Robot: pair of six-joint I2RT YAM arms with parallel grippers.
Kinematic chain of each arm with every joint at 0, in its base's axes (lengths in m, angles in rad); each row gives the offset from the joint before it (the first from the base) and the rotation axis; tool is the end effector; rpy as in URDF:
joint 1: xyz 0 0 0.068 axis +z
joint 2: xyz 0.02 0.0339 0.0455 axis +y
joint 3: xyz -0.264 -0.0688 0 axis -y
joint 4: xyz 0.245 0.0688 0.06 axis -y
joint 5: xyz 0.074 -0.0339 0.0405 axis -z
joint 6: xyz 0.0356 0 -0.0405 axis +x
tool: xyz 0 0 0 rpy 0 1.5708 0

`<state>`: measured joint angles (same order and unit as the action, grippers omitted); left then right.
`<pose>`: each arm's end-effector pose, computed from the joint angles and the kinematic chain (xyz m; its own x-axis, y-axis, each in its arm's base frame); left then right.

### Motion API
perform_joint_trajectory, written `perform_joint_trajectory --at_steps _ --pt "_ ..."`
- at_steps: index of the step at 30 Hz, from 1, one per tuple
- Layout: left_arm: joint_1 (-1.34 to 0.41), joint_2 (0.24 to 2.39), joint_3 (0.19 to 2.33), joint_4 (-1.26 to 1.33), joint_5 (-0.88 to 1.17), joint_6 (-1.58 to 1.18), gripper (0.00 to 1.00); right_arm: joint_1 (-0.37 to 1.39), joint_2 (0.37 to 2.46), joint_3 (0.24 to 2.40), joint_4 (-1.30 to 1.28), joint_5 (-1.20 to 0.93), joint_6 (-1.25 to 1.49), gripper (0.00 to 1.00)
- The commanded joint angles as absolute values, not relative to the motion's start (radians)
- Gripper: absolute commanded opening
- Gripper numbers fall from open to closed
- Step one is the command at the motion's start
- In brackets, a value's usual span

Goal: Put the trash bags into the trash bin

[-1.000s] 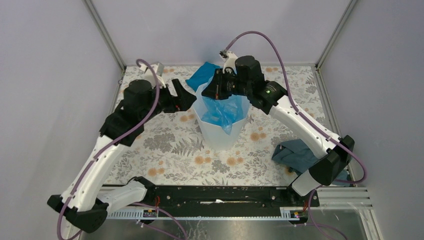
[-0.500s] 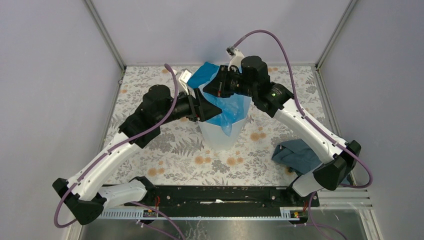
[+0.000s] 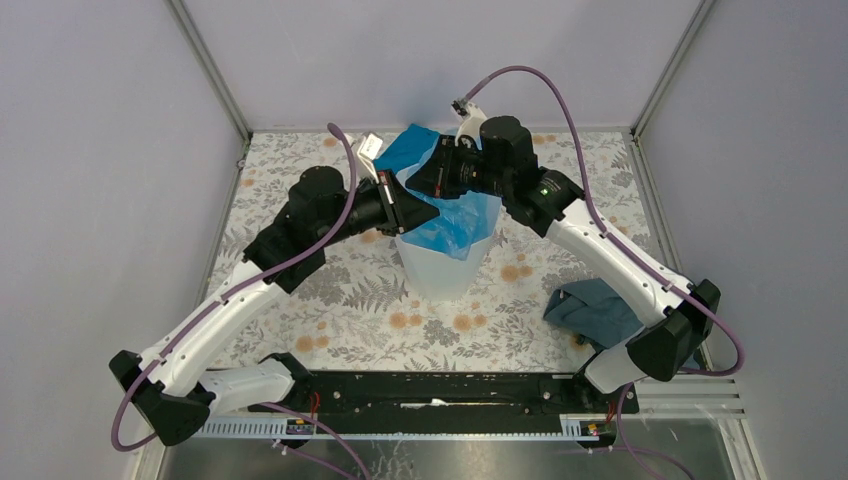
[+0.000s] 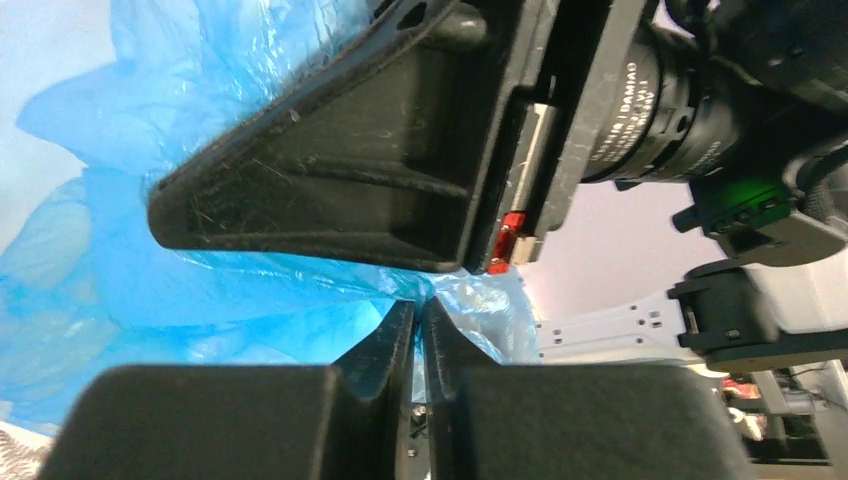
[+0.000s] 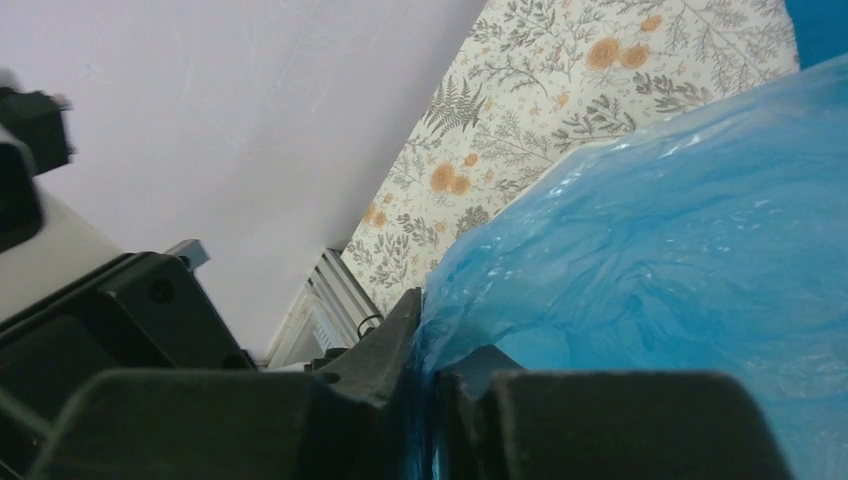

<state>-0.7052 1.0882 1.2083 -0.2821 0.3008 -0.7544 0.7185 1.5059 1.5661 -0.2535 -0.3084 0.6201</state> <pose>0.1760 -0.1637 0.4189 -0.6660 -0.2921 -0.6864 0.5292 0.4635 -0.7107 0.2562 0.2384 0.4308 -0.6125 0.2000 -0.7648 -0.6089 0.4976 0.6177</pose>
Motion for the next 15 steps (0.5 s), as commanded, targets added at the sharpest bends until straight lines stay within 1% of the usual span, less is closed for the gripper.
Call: perform_joint_trajectory --at_steps 1,2,4,7,10,12,15 --pt "-0.709 1.104 1.246 -0.267 0.271 -0.739 0.00 0.726 1.472 1.583 -0.223 -0.339 0.624 0.20" --pt "-0.708 1.102 1.248 -0.280 0.261 -0.733 0.00 0.726 1.467 1.594 -0.240 -0.330 0.613 0.25" --pt "-0.707 1.086 1.236 -0.290 0.247 -0.727 0.00 0.726 1.448 1.607 -0.279 -0.301 0.583 0.36" --pt "-0.708 1.051 1.195 -0.282 0.235 -0.728 0.00 0.726 1.394 1.619 -0.347 -0.250 0.532 0.59" --pt "-0.708 1.019 1.153 -0.261 0.226 -0.737 0.00 0.724 1.333 1.620 -0.423 -0.187 0.503 0.71" --pt "-0.709 1.005 1.135 -0.249 0.223 -0.744 0.00 0.726 1.286 1.607 -0.454 -0.158 0.501 0.81" --pt "-0.709 0.993 1.120 -0.239 0.226 -0.749 0.00 0.726 1.213 1.573 -0.474 -0.129 0.512 0.90"
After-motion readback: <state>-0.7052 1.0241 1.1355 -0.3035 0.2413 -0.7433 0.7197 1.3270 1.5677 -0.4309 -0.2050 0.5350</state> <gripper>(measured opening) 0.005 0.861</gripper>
